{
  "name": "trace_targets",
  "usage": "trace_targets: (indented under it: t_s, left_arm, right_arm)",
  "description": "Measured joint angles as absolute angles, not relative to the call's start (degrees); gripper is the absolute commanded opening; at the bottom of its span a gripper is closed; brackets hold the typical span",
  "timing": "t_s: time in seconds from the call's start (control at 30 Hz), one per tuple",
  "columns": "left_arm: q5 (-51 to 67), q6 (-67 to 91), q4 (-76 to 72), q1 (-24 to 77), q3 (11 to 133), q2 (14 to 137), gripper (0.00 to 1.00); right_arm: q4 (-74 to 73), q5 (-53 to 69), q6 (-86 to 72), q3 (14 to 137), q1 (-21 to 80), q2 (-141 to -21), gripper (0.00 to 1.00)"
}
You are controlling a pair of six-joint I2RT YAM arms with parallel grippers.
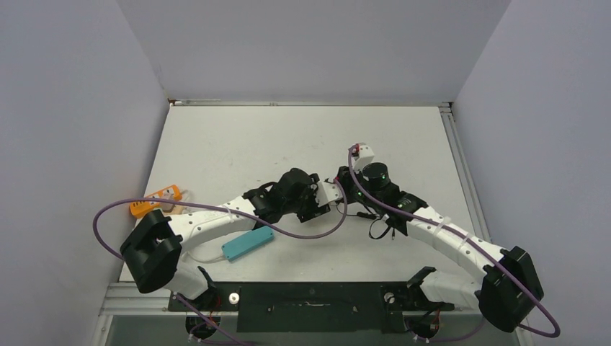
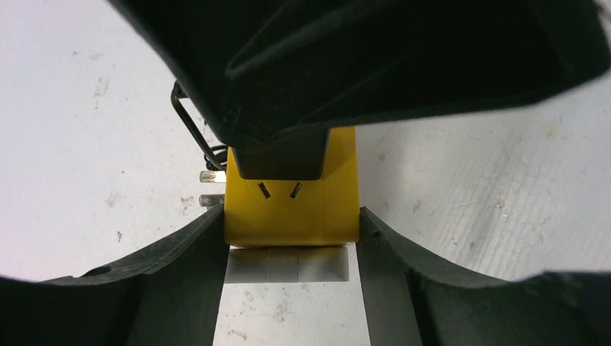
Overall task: Pull the plug off the socket
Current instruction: Remove the plug from the socket.
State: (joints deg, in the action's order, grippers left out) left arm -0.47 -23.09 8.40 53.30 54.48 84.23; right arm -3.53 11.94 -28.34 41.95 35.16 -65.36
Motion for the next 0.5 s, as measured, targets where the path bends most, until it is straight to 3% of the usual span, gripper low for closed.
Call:
trace_targets:
  t_s: [0.3,0.5]
  left_arm:
    - [-0.8,-22.8,11.0,53.1,54.3,84.1,0.00]
    - [-1.2,-22.8,10.7,53.0,54.3,84.0,0.00]
  right_arm:
    - [-2.5,3.6,-31.8,41.8,40.7,-66.9,0.05]
    - [-2.1,8.9,-30.6,41.8,37.0,-67.0,0.05]
